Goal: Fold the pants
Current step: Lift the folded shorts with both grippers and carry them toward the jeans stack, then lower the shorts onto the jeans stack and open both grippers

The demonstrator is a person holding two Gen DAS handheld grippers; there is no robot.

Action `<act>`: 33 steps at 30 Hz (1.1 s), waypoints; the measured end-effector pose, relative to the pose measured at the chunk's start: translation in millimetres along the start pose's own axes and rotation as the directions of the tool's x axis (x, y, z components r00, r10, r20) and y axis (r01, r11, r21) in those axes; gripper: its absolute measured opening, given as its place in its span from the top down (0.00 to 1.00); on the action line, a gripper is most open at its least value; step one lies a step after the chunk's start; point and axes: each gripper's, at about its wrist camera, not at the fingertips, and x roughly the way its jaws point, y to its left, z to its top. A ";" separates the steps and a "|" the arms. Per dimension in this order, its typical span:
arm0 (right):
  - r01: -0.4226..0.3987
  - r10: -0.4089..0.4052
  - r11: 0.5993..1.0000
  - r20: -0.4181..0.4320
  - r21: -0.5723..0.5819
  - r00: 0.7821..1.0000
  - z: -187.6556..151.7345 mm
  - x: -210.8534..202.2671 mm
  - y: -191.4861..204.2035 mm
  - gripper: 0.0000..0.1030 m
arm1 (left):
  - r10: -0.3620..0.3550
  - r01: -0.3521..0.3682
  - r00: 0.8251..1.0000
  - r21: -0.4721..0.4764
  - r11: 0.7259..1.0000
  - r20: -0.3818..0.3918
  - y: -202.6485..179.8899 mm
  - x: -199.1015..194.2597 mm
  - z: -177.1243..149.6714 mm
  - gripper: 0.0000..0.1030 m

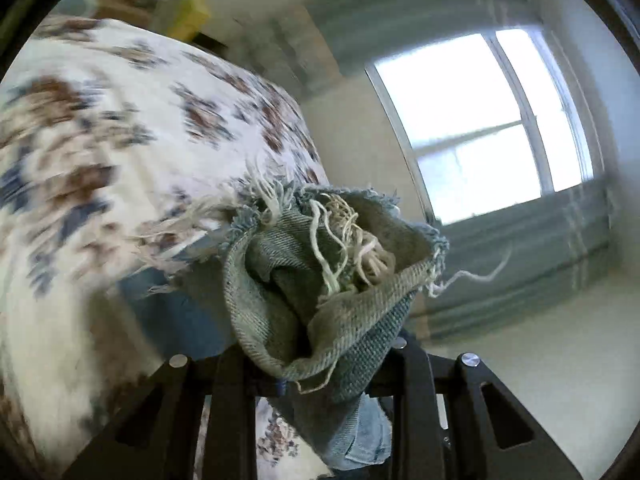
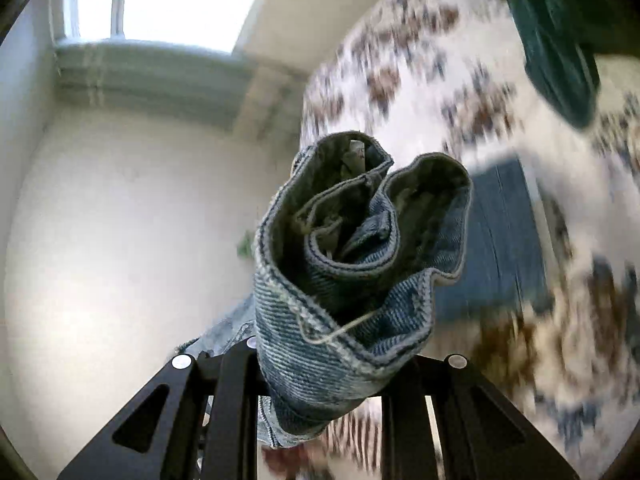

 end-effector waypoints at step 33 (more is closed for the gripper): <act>0.749 -0.750 0.613 0.113 -0.251 0.652 -81.1 51.4 -59.1 0.01 | 0.680 -0.424 0.717 0.679 0.599 -0.151 33.4 90.9 -19.1 0.09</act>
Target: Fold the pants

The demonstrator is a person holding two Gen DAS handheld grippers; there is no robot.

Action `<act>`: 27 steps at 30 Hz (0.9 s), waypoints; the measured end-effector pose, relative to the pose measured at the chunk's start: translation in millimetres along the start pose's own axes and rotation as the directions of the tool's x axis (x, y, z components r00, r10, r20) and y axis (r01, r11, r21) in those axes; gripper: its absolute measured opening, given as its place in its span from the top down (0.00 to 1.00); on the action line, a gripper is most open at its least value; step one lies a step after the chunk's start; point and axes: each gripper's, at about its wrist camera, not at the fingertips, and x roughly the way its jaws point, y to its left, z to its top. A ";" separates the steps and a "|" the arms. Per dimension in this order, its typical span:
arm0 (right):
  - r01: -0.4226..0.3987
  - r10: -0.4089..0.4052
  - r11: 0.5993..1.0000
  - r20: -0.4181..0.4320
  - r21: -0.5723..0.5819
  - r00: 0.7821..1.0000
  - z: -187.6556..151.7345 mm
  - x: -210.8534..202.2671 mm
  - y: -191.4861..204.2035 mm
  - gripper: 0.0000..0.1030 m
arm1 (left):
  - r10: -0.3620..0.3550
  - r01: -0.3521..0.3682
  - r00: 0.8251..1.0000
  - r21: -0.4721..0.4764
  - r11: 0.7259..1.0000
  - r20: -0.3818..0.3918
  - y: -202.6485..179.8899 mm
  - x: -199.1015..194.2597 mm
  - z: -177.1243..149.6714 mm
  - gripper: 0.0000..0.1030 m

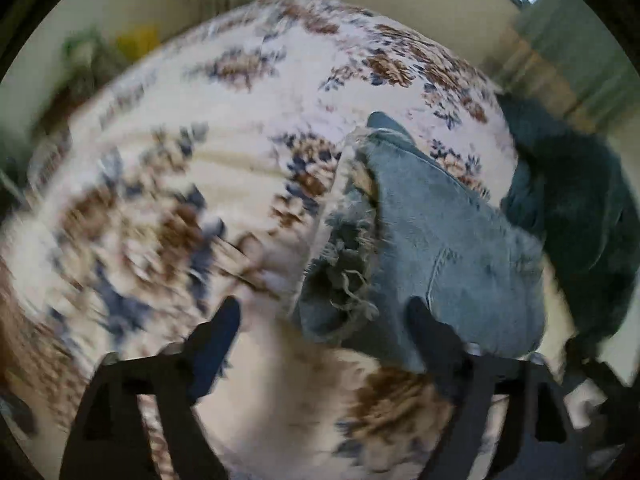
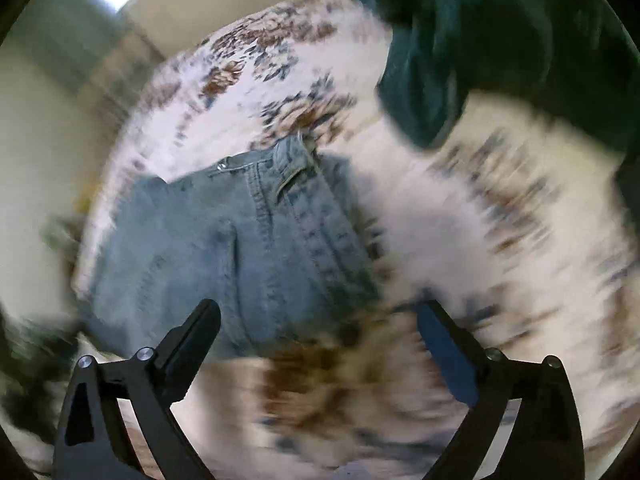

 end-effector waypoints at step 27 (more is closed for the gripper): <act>0.045 -0.006 0.994 0.358 -0.101 0.934 -177.6 -414.2 -10.9 0.00 | 0.039 -0.124 0.934 0.218 0.968 0.355 -66.4 -336.7 -152.4 0.04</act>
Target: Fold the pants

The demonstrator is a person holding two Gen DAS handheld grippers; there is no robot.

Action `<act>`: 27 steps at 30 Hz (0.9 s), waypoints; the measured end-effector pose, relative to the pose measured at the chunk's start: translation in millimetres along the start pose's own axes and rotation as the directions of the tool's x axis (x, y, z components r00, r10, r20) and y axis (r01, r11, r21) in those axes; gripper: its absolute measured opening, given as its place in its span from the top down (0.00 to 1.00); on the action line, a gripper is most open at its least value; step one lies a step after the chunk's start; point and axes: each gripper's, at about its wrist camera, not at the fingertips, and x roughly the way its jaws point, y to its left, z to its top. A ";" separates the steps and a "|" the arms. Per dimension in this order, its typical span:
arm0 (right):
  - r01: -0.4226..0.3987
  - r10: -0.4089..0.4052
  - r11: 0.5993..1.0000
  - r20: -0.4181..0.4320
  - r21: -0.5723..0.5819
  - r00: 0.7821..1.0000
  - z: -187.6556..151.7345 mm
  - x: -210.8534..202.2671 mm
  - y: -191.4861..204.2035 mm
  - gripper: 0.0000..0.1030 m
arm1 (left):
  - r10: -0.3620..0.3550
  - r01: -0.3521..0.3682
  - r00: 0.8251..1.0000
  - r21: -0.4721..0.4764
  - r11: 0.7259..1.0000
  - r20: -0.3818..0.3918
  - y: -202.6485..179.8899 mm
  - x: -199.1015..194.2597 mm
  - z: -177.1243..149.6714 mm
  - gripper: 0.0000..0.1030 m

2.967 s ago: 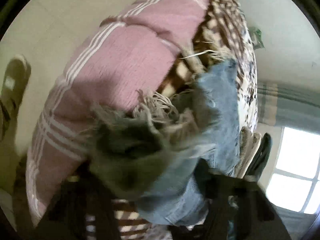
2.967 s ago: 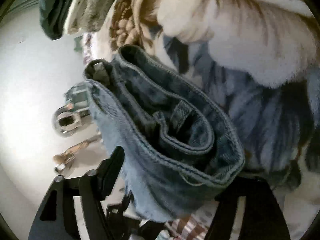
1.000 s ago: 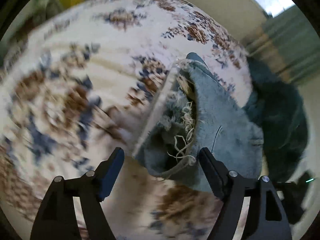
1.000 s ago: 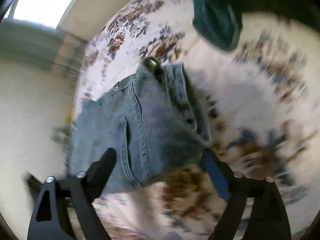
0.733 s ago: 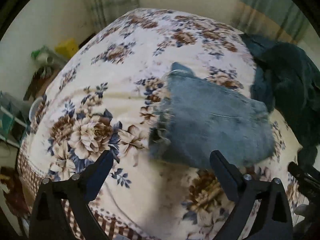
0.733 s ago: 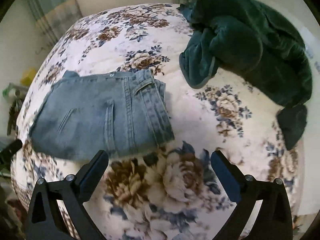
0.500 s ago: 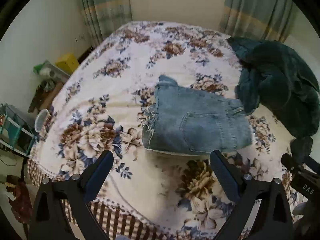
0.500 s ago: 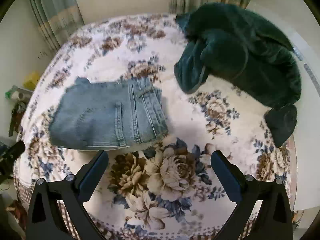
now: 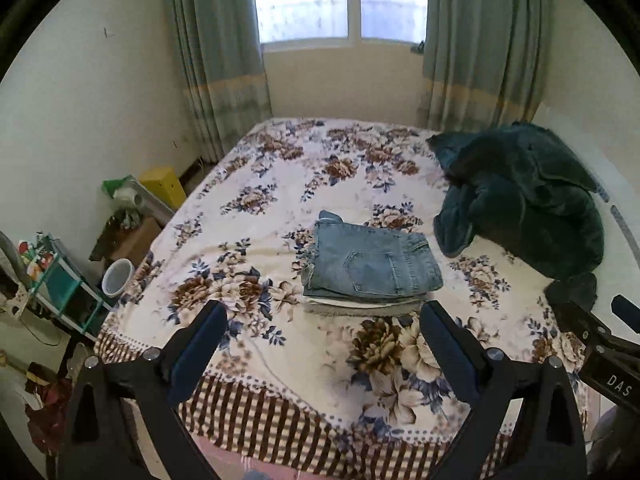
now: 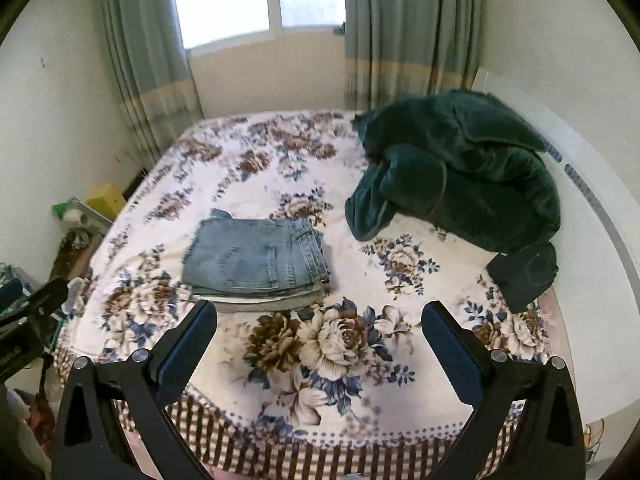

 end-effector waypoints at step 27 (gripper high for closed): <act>0.055 -0.050 0.998 0.146 -0.031 0.988 -36.3 -186.4 44.1 0.00 | -0.007 0.007 0.993 0.001 1.000 0.114 45.3 -114.2 -33.9 0.00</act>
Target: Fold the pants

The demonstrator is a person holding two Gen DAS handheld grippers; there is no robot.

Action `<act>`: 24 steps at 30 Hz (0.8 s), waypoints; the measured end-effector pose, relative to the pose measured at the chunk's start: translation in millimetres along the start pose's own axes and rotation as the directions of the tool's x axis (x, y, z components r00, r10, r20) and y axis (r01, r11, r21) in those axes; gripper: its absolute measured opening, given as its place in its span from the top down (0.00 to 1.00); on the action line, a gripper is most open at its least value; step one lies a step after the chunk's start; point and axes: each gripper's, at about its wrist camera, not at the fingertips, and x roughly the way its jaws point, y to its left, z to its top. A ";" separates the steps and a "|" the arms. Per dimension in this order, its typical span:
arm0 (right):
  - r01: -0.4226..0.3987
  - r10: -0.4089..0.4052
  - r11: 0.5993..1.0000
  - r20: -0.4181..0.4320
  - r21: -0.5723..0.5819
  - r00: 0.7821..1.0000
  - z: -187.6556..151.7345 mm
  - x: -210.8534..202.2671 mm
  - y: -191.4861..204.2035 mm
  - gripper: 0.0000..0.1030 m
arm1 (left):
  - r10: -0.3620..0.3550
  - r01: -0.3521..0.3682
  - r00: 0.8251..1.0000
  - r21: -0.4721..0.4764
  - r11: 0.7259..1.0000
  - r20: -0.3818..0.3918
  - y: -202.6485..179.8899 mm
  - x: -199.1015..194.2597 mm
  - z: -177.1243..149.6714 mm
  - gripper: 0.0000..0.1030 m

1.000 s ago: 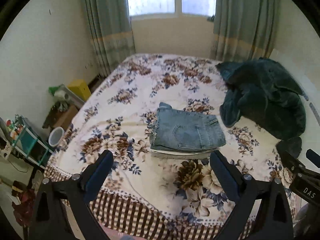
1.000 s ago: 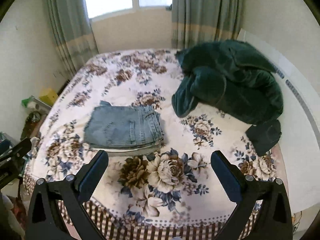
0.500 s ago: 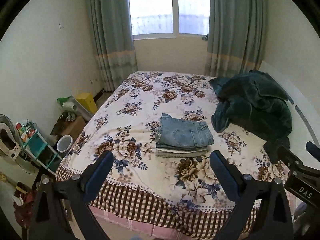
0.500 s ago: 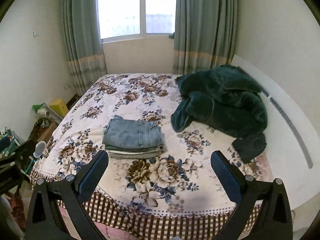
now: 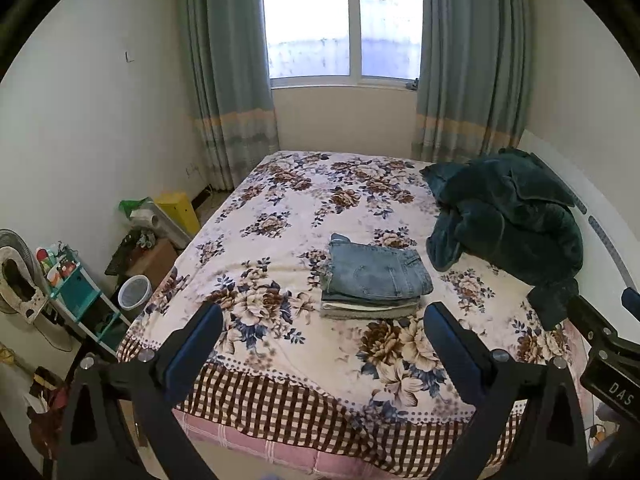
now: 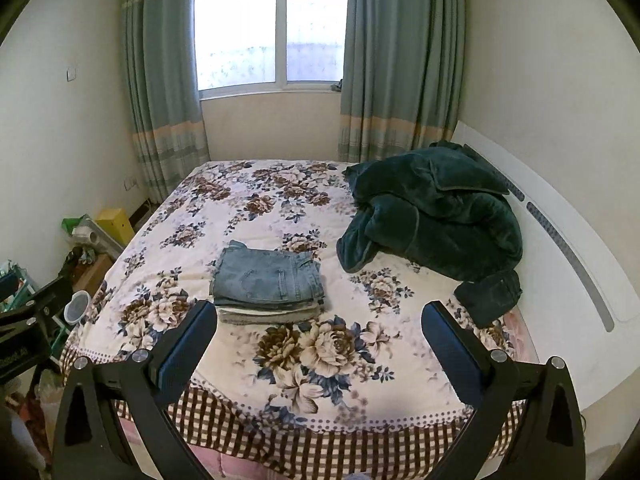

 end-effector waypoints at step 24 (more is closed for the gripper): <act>-0.028 0.028 1.000 0.003 -0.001 1.000 10.5 5.0 7.0 0.00 | 0.002 -0.003 1.000 0.015 1.000 0.019 5.8 -4.3 3.6 0.00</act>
